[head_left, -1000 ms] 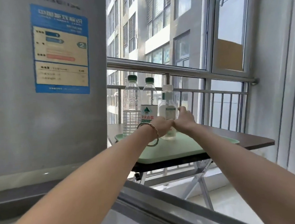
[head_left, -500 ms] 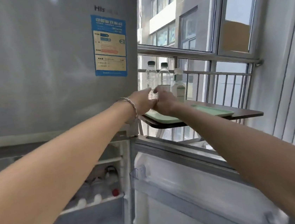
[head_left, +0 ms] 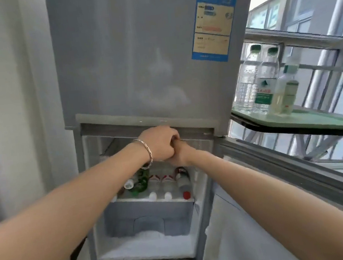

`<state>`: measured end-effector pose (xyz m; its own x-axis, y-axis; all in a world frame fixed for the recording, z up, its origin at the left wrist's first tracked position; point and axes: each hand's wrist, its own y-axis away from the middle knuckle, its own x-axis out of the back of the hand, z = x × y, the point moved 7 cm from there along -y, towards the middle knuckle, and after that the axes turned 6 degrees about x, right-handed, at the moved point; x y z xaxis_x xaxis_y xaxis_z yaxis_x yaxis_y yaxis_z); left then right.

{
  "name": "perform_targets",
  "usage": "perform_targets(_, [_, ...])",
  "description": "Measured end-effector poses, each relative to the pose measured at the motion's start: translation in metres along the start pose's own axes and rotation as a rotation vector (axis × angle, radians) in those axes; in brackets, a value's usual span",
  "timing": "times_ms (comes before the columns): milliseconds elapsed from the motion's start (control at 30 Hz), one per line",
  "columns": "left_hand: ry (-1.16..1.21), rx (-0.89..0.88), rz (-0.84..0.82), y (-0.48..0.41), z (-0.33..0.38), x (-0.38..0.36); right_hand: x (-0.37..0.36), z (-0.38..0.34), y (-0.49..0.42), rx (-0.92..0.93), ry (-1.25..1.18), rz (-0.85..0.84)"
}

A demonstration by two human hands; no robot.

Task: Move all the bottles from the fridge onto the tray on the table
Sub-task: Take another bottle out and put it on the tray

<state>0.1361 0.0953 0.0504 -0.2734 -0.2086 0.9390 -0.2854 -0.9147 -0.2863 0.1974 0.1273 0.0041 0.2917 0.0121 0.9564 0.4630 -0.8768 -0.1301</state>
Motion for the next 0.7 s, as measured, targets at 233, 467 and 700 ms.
perform_targets(233, [-0.113,0.206,-0.13,-0.003,-0.087,-0.087,-0.106,0.003,-0.058,0.051,-0.06,-0.174])
perform_targets(467, [-0.201,0.461,-0.225,-0.008,-0.17,-0.166,-0.196,0.015,-0.121,0.077,-0.14,-0.327])
perform_targets(700, [-0.179,0.591,-0.293,-0.019,-0.217,-0.209,-0.244,0.015,-0.162,0.125,-0.084,-0.398])
